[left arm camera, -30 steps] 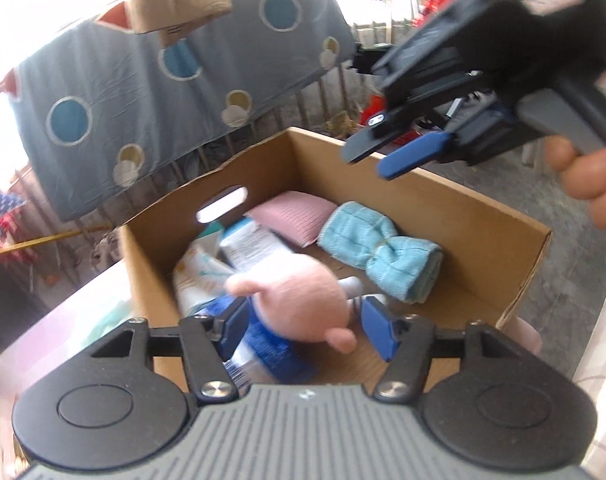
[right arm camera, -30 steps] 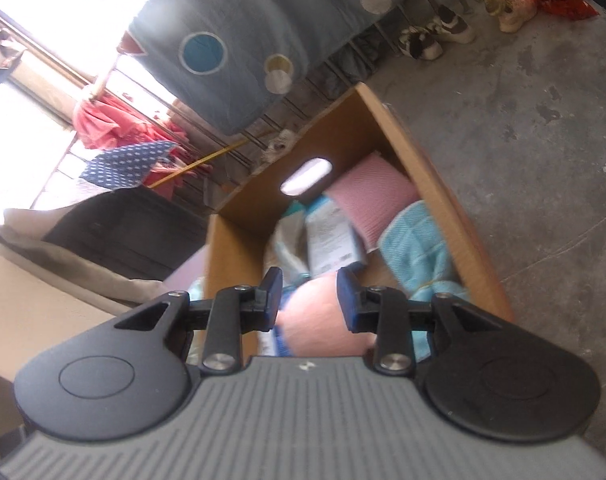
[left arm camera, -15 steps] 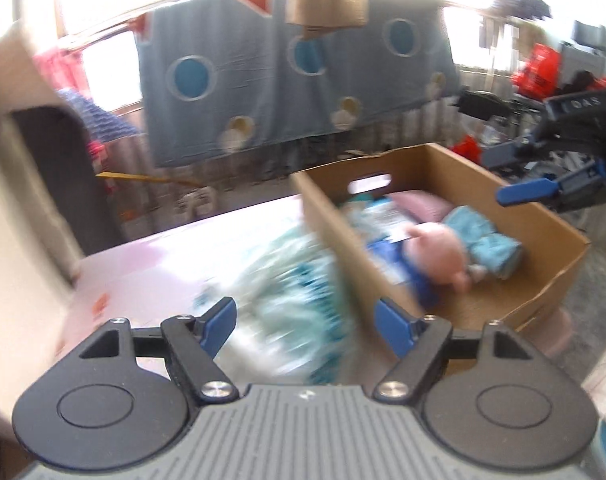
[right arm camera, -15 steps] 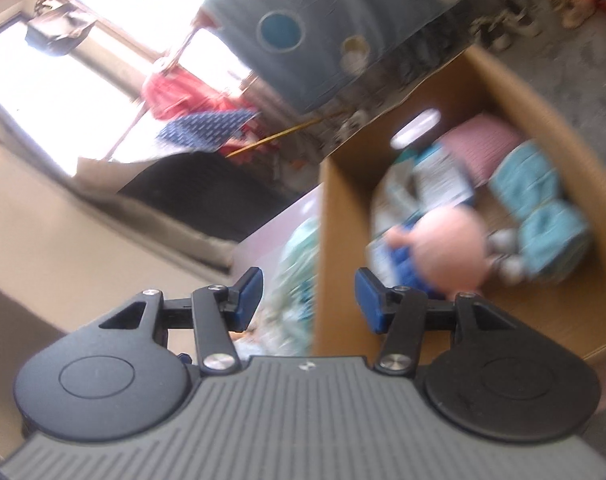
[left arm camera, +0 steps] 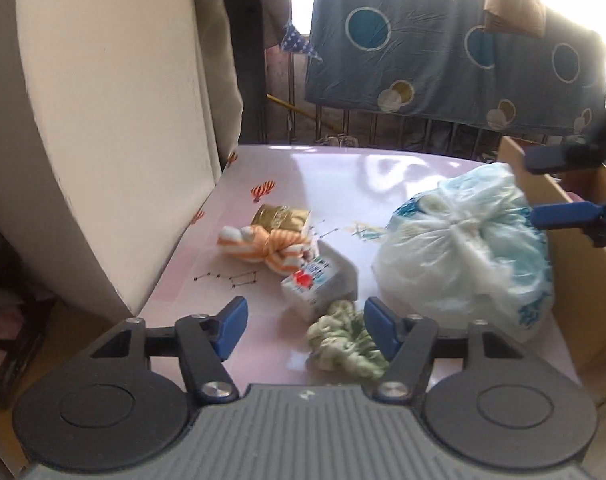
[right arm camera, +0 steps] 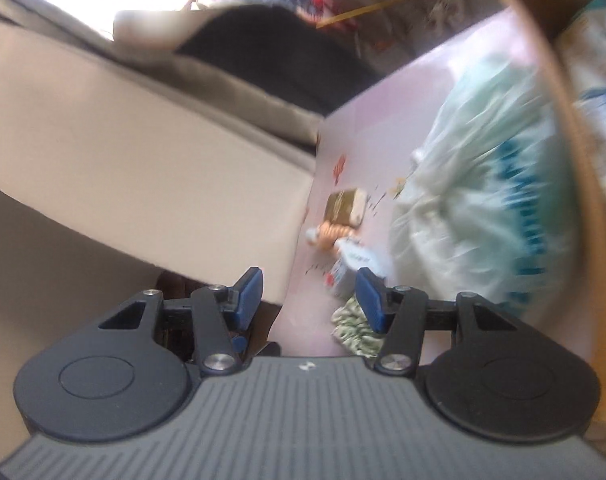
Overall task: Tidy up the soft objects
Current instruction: 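Withdraw the right gripper from the box back over the table, then lower the right gripper onto the white strawberry yogurt cup and grasp it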
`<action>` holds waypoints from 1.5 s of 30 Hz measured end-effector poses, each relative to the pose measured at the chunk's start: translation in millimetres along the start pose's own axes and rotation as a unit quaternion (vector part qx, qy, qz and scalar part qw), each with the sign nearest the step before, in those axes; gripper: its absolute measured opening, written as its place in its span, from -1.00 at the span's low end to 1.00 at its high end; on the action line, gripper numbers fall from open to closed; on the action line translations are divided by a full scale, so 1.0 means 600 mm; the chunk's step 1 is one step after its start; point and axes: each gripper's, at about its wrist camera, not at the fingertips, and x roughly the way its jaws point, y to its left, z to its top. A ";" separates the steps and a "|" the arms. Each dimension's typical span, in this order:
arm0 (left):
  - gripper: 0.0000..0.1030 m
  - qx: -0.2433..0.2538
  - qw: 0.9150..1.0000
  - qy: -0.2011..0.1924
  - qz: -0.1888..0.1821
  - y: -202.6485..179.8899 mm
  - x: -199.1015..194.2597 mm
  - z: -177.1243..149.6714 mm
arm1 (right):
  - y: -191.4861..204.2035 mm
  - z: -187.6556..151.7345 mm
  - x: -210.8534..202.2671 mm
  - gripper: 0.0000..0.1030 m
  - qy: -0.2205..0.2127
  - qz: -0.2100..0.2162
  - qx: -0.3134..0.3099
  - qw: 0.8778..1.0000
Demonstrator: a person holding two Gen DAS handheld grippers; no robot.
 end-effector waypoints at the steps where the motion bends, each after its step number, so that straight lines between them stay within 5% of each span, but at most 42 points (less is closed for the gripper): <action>1: 0.16 -0.004 1.000 0.000 -0.005 0.008 0.008 -0.003 | 0.010 0.003 0.032 0.00 0.013 -0.004 -0.004 1.000; 8: -0.13 -0.039 0.998 0.016 -0.056 0.036 0.078 0.001 | 0.046 0.045 0.224 -0.01 0.067 -0.071 -0.035 0.995; 17: -0.34 -0.086 0.988 0.075 -0.102 0.051 0.180 -0.001 | 0.006 0.071 0.342 -0.01 0.116 -0.125 -0.041 0.984; 45: -0.35 -0.104 0.984 0.113 -0.087 0.075 0.198 -0.019 | 0.069 0.017 0.352 0.00 0.145 -0.075 -0.052 0.985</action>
